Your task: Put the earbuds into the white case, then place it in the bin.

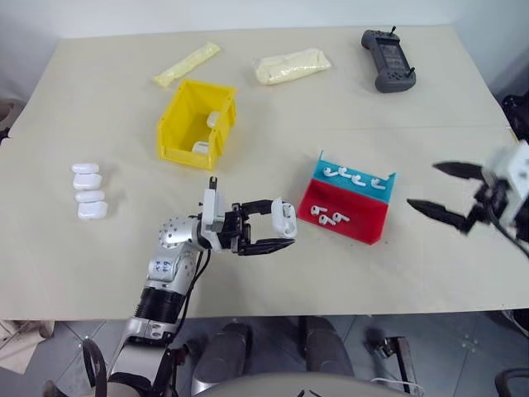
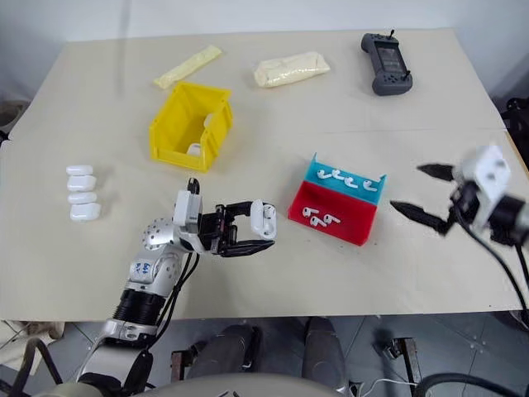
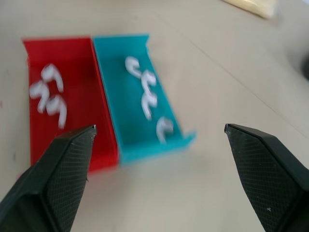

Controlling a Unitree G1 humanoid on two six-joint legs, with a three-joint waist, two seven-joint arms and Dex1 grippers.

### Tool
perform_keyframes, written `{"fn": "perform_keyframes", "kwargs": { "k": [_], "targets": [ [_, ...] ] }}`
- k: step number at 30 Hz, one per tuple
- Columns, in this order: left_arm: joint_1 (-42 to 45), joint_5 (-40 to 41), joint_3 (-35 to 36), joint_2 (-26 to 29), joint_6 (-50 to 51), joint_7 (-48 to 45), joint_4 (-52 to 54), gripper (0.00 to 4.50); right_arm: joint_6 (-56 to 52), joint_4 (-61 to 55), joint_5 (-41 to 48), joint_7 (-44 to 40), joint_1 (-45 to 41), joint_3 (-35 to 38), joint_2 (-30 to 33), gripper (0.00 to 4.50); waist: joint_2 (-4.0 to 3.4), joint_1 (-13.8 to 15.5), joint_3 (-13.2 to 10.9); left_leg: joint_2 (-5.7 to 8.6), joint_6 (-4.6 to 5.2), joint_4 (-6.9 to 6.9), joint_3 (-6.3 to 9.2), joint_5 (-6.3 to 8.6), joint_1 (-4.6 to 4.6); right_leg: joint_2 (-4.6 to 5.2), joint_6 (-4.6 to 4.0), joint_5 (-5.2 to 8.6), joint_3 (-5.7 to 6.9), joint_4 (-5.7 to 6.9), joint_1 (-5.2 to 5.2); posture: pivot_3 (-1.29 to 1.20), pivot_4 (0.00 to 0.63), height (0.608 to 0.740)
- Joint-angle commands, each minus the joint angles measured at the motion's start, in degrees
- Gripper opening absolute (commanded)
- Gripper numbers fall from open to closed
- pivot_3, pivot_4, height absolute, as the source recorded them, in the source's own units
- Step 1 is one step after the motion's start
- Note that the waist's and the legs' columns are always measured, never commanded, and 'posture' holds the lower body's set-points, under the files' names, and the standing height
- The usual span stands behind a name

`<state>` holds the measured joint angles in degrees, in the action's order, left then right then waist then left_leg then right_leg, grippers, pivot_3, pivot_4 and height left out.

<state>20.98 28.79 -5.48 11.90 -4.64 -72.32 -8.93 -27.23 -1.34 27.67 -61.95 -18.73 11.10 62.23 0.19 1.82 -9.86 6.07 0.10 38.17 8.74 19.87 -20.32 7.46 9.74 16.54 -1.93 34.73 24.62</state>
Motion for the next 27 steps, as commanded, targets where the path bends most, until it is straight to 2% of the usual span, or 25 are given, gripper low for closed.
{"fn": "perform_keyframes", "kwargs": {
  "k": [1, 3, 6, 10, 14, 25, 27],
  "targets": [
    [0.81, -0.22, 0.22, -0.78, -1.99, 0.61, 1.09, 2.81, -5.91, 5.12, -5.26, -3.42, -9.04, -8.75, 1.71, 4.45, 0.02, 0.26, -0.01, 0.03, 0.00, -0.01, 0.05, 0.00, -0.06, 0.03, 0.00, 0.00, 0.04, -0.06, 0.01, 0.00, 0.150, 0.740],
    [1.72, -0.50, 0.13, -1.38, -2.79, 0.91, 0.13, 2.81, -8.54, 9.51, -8.99, -5.27, -16.63, -14.44, 1.62, 4.45, -0.03, 0.00, -0.03, 0.14, 0.13, 0.11, -0.15, 0.07, -0.11, 0.18, 0.09, -0.06, 0.00, -0.08, 0.06, 0.00, 0.150, 0.740],
    [3.06, -0.96, -0.27, -1.37, -1.67, 1.54, -0.73, 2.81, -5.00, 18.56, -18.10, -10.91, -29.65, -25.22, -1.87, 4.45, -0.03, -0.43, -0.04, 0.19, 0.25, 0.15, -0.29, 0.10, -0.24, 0.27, 0.25, -0.17, 0.00, -0.27, 0.13, 0.00, 0.150, 0.740],
    [3.82, -1.18, -0.29, -1.44, -2.10, 1.45, -1.06, 2.81, -1.69, 28.52, -25.13, -12.15, -38.74, -30.86, -6.79, 4.45, -0.02, -0.62, -0.05, 0.08, 0.21, 0.05, -0.37, 0.12, -0.37, 0.17, 0.26, -0.18, 0.00, -0.27, 0.40, 0.00, 0.150, 0.740],
    [3.77, -1.22, -0.13, -1.47, -2.22, 1.57, -0.88, 2.81, 4.66, 34.96, -30.84, -14.26, -42.66, -34.50, -9.51, 4.45, -0.03, -0.62, -0.04, 0.12, 0.19, 0.27, -0.42, 0.11, -0.98, 0.20, 0.24, -0.18, -0.01, 0.22, 1.06, 0.00, 0.150, 0.740],
    [2.14, -1.74, -0.42, -2.18, -2.58, 3.18, 0.87, 2.81, 14.27, 49.15, -41.33, -15.84, -48.85, -38.09, -15.47, 4.45, -0.03, -0.65, -0.04, 0.12, 0.15, 0.83, -0.44, 0.13, -1.02, 0.18, 0.17, -0.24, 0.00, 0.34, 1.01, 0.00, 0.150, 0.740],
    [1.96, -1.83, -0.37, -2.17, -2.68, 3.50, 0.99, 2.81, 14.60, 50.01, -42.04, -16.13, -48.99, -37.86, -16.30, 4.07, -0.04, -0.65, -0.04, 0.12, 0.13, 0.86, -0.44, 0.11, -1.01, 0.17, 0.15, -0.26, -0.01, 0.38, 1.01, 0.00, 0.150, 0.740]
  ]
}}
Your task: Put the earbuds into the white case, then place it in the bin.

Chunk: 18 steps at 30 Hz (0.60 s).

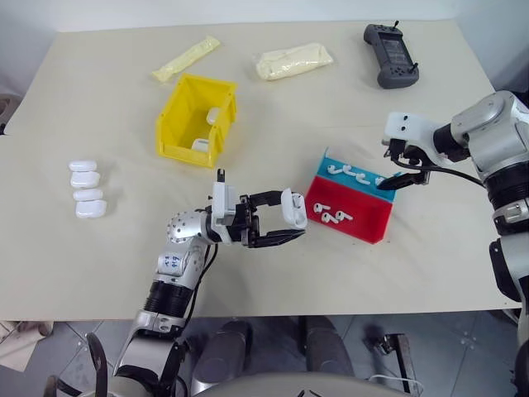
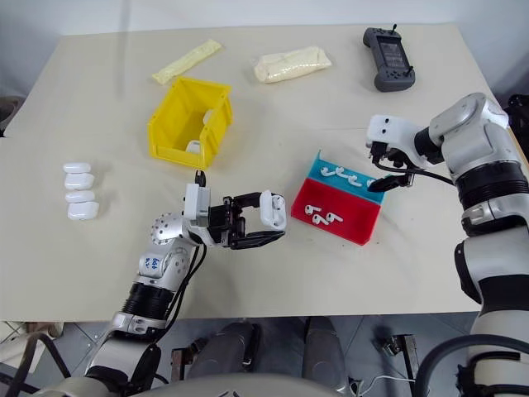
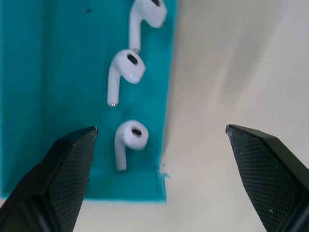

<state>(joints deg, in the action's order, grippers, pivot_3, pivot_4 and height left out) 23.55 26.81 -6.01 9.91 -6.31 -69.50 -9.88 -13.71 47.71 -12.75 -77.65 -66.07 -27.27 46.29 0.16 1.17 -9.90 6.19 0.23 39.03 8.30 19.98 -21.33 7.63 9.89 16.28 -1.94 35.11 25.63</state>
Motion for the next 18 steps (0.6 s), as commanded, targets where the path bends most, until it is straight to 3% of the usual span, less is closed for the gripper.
{"fn": "perform_keyframes", "kwargs": {
  "k": [1, 6, 18],
  "targets": [
    [-0.72, 0.11, 0.15, -0.18, -1.07, 0.82, 2.02, 2.81, 1.13, 1.26, -1.91, -0.55, -1.65, 0.65, -0.76, 3.89, 0.00, -0.01, 0.00, 0.00, 0.00, 0.00, 0.00, 0.00, 0.00, 0.00, -0.01, 0.00, 0.00, 0.01, 0.00, 0.00, 0.150, 0.740],
    [-1.01, 0.17, 0.23, -0.12, -1.23, 1.51, 2.46, 2.81, 2.04, 2.58, -3.97, -1.05, -1.71, 0.36, -1.79, 2.22, -0.01, -0.06, 0.00, 0.01, 0.00, 0.01, 0.00, 0.00, 0.01, 0.00, -0.01, -0.01, -0.01, 0.00, 0.00, 0.00, 0.150, 0.740],
    [-1.42, 0.18, 0.20, 0.01, -1.41, 2.05, 2.78, 2.81, -8.75, 3.29, -5.64, -3.95, -4.42, 1.59, -4.34, 2.22, -0.01, -0.44, 0.01, 0.01, 0.00, 0.02, 0.00, 0.00, 0.01, 0.01, -0.03, -0.02, -0.01, 0.11, 0.00, 0.00, 0.150, 0.740]
  ]
}}
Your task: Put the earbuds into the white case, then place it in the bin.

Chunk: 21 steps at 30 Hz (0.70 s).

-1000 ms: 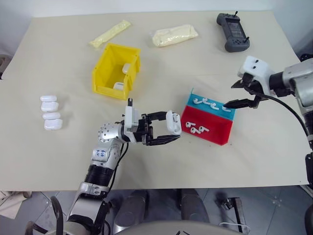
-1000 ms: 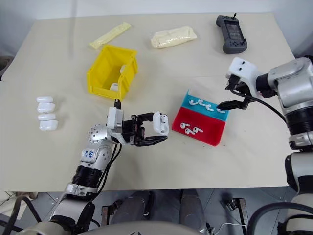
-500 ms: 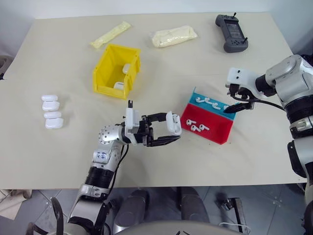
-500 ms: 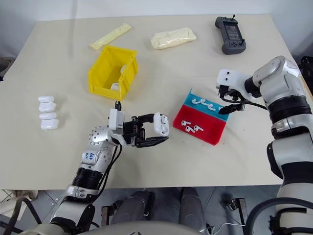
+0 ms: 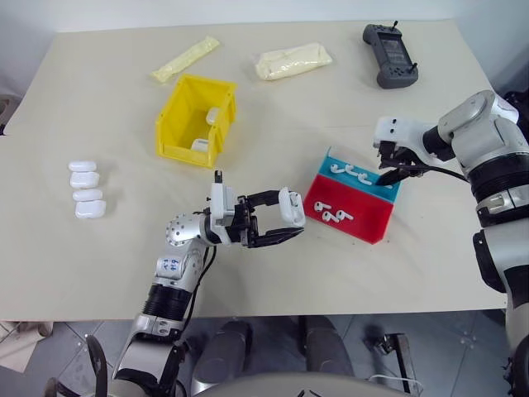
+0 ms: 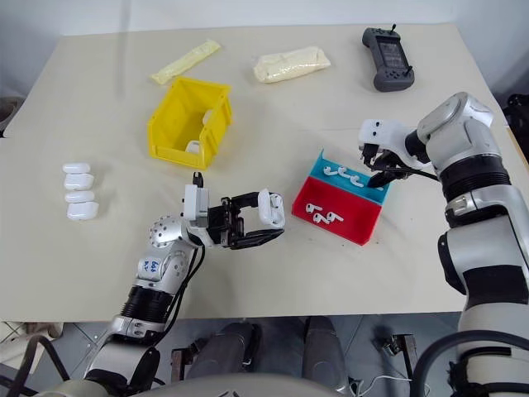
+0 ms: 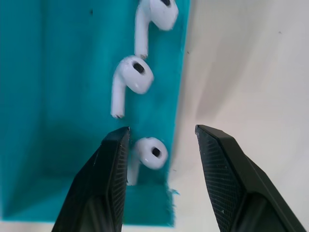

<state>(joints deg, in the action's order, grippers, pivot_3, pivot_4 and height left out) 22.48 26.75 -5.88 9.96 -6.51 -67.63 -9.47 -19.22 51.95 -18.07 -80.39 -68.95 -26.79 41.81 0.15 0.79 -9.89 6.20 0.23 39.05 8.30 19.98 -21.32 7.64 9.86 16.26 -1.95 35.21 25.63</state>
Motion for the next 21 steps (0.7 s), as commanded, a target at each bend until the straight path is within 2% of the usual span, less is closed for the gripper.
{"fn": "perform_keyframes", "kwargs": {
  "k": [1, 16, 19, 21],
  "targets": [
    [-0.36, 0.22, 0.06, -0.05, -1.24, 0.17, 2.34, 2.81, -4.02, -1.15, -0.69, -1.22, -1.59, 0.89, 0.21, 2.22, 0.00, -0.05, 0.00, 0.00, 0.00, 0.00, 0.00, 0.00, 0.00, 0.01, 0.00, 0.00, 0.00, 0.14, 0.00, 0.00, 0.150, 0.740],
    [0.11, 0.01, -0.45, -1.77, -2.28, 0.51, 0.97, 2.81, -5.50, -2.44, -4.91, -1.80, -0.11, -0.60, 0.77, 2.22, 0.00, -0.09, 0.00, 0.02, 0.00, 0.00, 0.00, 0.00, 0.00, 0.02, 0.00, 0.00, 0.00, 0.20, 0.00, 0.00, 0.150, 0.740],
    [0.25, 0.06, -0.29, -1.74, -2.36, 0.56, 0.86, 2.81, -5.44, -2.19, -5.06, -1.65, 0.02, -0.53, 0.42, 1.63, 0.00, -0.10, 0.00, 0.02, 0.00, 0.01, 0.00, 0.00, 0.00, 0.02, 0.00, 0.00, 0.00, 0.21, 0.00, 0.00, 0.150, 0.740],
    [0.37, 0.08, -0.17, -1.67, -2.42, 0.61, 0.82, 2.81, -5.38, -1.98, -5.10, -1.61, 0.07, -0.54, 0.25, 0.99, 0.00, -0.12, 0.00, 0.02, 0.00, 0.01, 0.00, 0.00, 0.00, 0.02, 0.00, 0.00, 0.00, 0.21, 0.00, 0.00, 0.150, 0.740]
  ]
}}
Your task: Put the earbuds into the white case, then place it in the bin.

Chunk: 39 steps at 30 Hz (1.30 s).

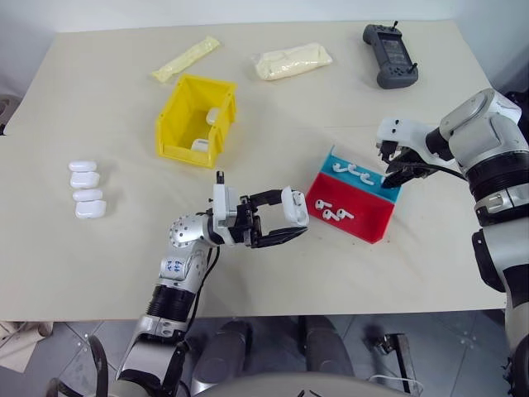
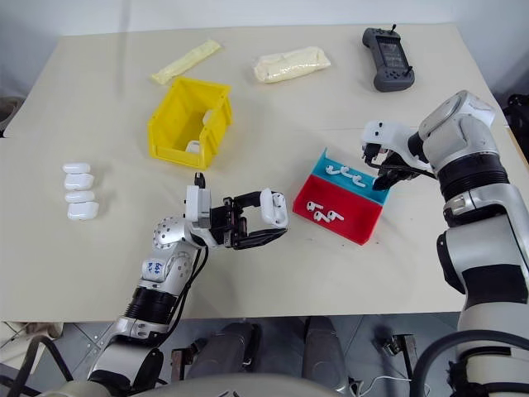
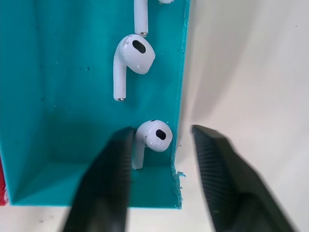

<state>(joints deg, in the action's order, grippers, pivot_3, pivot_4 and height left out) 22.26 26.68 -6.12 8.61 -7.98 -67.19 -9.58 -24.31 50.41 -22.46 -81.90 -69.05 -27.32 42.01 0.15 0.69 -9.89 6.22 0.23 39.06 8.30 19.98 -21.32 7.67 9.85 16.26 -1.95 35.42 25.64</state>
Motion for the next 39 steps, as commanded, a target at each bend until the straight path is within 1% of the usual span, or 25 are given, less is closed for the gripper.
{"fn": "perform_keyframes", "kwargs": {
  "k": [1, 2, 11, 13, 15, 19, 21, 23, 25, 27, 29, 30, 32, 34, 36, 38, 39],
  "targets": [
    [0.60, 0.15, 0.09, -0.28, -0.98, 0.23, 0.99, 2.81, -0.23, -0.40, -0.74, -0.08, 0.23, 0.00, 0.03, 0.67, 0.00, -0.01, 0.00, 0.00, 0.00, 0.00, 0.00, 0.00, 0.00, 0.00, 0.00, 0.00, 0.00, 0.00, 0.00, 0.00, 0.150, 0.740],
    [0.63, 0.15, 0.13, -0.24, -1.01, 0.28, 1.01, 2.81, -0.12, -0.34, -0.79, -0.05, 0.29, 0.00, 0.03, 0.54, 0.00, 0.00, 0.00, -0.01, 0.00, 0.00, 0.00, 0.00, 0.00, 0.00, 0.00, 0.00, 0.00, 0.00, 0.00, 0.00, 0.150, 0.740],
    [0.25, 0.22, 0.35, 0.19, -1.09, 0.54, 1.46, 2.81, -0.16, -0.65, -0.07, 0.29, 0.29, 0.90, -0.11, 0.54, 0.00, -0.02, 0.00, 0.00, 0.00, 0.01, 0.00, 0.00, 0.00, 0.00, 0.00, 0.00, 0.00, 0.02, 0.00, 0.00, 0.150, 0.740],
    [0.05, 0.29, 0.34, 0.29, -1.03, 0.56, 1.73, 2.81, -0.76, -0.91, 0.93, 0.75, -0.69, 2.36, 0.09, 0.54, 0.00, -0.06, 0.00, 0.00, 0.00, 0.01, 0.00, 0.00, 0.00, 0.00, 0.00, 0.00, 0.00, 0.02, 0.00, 0.00, 0.150, 0.740],
    [-0.02, 0.34, 0.29, 0.35, -0.77, 0.74, 2.07, 2.81, -2.76, -2.02, 3.33, 0.64, -2.46, 5.47, 0.99, 0.54, 0.00, -0.10, 0.00, 0.00, 0.00, 0.01, 0.00, 0.00, 0.00, 0.00, 0.00, 0.00, 0.00, 0.02, 0.01, 0.00, 0.150, 0.740],
    [-0.03, 0.51, 0.19, 0.81, -0.14, 0.64, 2.44, 2.81, -7.94, -7.87, 7.35, -0.87, -2.63, 10.30, 3.91, 0.54, 0.00, -0.29, 0.00, 0.00, 0.00, 0.00, 0.00, 0.00, -0.01, 0.00, 0.00, 0.00, -0.01, 0.03, 0.03, 0.00, 0.150, 0.740],
    [-0.02, 0.84, 0.31, 1.30, 0.31, 0.30, 2.61, 2.81, -11.76, -13.14, 8.95, -1.13, -0.32, 12.11, 5.83, 0.54, 0.00, -0.22, 0.00, 0.00, 0.00, -0.02, 0.01, 0.00, -0.01, 0.00, 0.00, 0.00, 0.00, 0.03, 0.03, 0.00, 0.150, 0.740],
    [0.46, 1.00, 0.22, 1.52, 0.87, 0.06, 2.43, 2.81, -15.41, -20.55, 12.36, -0.64, 5.14, 16.09, 8.29, 0.54, 0.00, 0.26, 0.00, 0.00, 0.00, -0.02, 0.01, 0.01, -0.01, 0.00, 0.00, 0.00, 0.00, 0.02, 0.03, 0.00, 0.150, 0.740],
    [0.93, 1.25, 0.28, 1.74, 1.46, -0.29, 2.32, 2.81, -19.59, -28.54, 16.34, 0.28, 11.53, 20.73, 9.85, 0.54, 0.01, 0.70, 0.00, 0.00, 0.01, 0.00, 0.03, 0.03, -0.01, -0.01, 0.00, 0.00, 0.03, -0.01, -0.01, 0.00, 0.150, 0.740],
    [1.61, 1.41, 0.40, 1.66, 2.05, -0.42, 1.96, 2.81, -22.26, -37.07, 21.25, 2.62, 19.37, 27.79, 9.52, 0.54, 0.01, 0.91, 0.00, 0.02, 0.02, 0.04, 0.01, 0.04, -0.01, 0.02, 0.00, 0.00, 0.02, 0.01, -0.03, 0.00, 0.150, 0.740],
    [2.08, 1.79, 0.75, 1.94, 2.76, -0.92, 1.70, 2.81, -25.00, -45.49, 25.63, 5.49, 27.14, 34.12, 7.99, 0.54, 0.00, 0.92, 0.00, 0.03, 0.02, 0.08, -0.05, 0.04, -0.01, 0.03, 0.01, -0.01, -0.01, 0.05, -0.02, 0.00, 0.150, 0.740],
    [2.38, 2.00, 0.89, 2.10, 3.25, -1.19, 1.56, 2.81, -24.61, -50.64, 28.55, 6.59, 32.20, 37.79, 6.10, 0.54, 0.00, 0.88, 0.00, 0.01, 0.02, 0.08, -0.04, 0.04, -0.01, 0.02, 0.01, -0.01, -0.01, 0.09, -0.01, 0.00, 0.150, 0.740],
    [2.86, 2.18, 0.96, 2.41, 4.05, -1.74, 1.34, 2.81, -24.59, -59.03, 35.14, 8.58, 39.77, 44.56, 1.12, 0.54, 0.01, 0.85, 0.00, -0.03, 0.02, 0.08, -0.05, 0.04, 0.00, -0.01, 0.01, -0.01, -0.01, 0.10, -0.01, 0.00, 0.150, 0.740],
    [3.45, 2.37, 0.97, 2.56, 4.92, -2.06, 1.17, 2.81, -24.47, -66.43, 42.78, 11.87, 45.37, 50.71, -6.49, 0.54, 0.00, 0.55, 0.01, -0.05, 0.02, 0.07, -0.13, 0.04, 0.06, -0.04, 0.02, -0.01, -0.06, 0.11, -0.03, 0.00, 0.150, 0.740],
    [4.19, 2.37, 0.86, 2.47, 5.64, -2.10, 0.80, 2.81, -24.84, -72.18, 48.60, 14.97, 49.72, 53.19, -12.24, 0.54, 0.00, 0.58, 0.01, -0.08, 0.01, 0.05, -0.17, 0.04, 0.13, -0.07, 0.03, -0.02, -0.12, 0.15, -0.04, 0.00, 0.150, 0.740],
    [4.74, 2.41, 0.97, 2.44, 6.22, -2.21, 0.53, 2.81, -25.71, -76.09, 52.67, 18.91, 51.80, 53.45, -16.21, 0.54, -0.01, 0.65, 0.01, -0.05, 0.01, 0.11, -0.17, 0.04, 0.14, -0.05, 0.03, -0.02, -0.14, 0.19, -0.04, 0.00, 0.150, 0.740],
    [5.26, 2.42, 0.95, 2.25, 6.70, -2.07, 0.35, 2.81, -24.44, -78.59, 56.31, 21.64, 52.39, 53.51, -20.57, 0.54, 0.00, 0.66, 0.01, -0.02, 0.03, 0.11, -0.17, 0.03, 0.14, -0.03, 0.04, -0.03, -0.16, 0.20, -0.05, 0.00, 0.150, 0.740]
  ]
}}
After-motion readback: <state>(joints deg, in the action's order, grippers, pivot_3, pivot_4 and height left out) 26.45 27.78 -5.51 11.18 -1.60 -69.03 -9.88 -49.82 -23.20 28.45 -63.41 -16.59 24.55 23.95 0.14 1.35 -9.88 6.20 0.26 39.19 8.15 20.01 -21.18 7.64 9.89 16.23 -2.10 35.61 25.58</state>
